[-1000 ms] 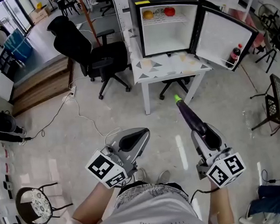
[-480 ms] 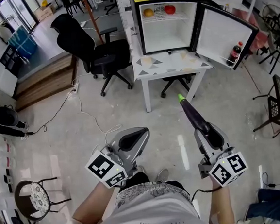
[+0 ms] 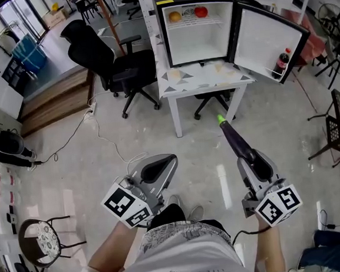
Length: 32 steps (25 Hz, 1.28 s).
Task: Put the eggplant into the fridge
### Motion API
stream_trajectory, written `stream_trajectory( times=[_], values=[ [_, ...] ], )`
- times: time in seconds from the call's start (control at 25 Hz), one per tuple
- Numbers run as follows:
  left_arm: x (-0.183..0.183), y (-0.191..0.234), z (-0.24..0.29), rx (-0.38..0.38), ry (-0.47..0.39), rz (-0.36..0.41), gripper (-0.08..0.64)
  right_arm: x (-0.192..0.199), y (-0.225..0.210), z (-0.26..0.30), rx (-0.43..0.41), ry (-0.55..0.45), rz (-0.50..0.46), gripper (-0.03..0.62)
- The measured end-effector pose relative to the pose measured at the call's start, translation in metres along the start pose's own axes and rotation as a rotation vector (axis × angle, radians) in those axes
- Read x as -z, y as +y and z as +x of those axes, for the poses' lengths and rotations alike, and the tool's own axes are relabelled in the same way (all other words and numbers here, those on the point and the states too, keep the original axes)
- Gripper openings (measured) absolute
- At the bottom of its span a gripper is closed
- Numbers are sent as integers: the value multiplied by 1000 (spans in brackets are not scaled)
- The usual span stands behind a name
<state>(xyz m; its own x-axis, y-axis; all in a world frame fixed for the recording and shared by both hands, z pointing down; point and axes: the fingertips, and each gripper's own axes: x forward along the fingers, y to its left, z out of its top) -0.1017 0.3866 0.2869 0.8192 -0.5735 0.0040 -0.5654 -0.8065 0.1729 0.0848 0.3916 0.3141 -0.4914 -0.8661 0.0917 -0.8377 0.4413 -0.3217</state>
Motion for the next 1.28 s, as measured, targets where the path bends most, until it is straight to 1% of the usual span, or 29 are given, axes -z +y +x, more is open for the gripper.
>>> stream_trajectory(
  times=[0.28,0.72,0.96,1.28],
  values=[
    [3,7,20,-6,3,-3,8,-6,-21,5,-5,-5,9,178],
    [5,34,61,-1,-15,-4,8,-18,-56,36,-6,-1,-22,178],
    [15,62,78,-5,-8,-22,8,-16,-72,64,-5,13,-30,178],
    [17,108,105,-12,0,-43,8,-18,-94,112,-1,33,-25,178]
  ],
)
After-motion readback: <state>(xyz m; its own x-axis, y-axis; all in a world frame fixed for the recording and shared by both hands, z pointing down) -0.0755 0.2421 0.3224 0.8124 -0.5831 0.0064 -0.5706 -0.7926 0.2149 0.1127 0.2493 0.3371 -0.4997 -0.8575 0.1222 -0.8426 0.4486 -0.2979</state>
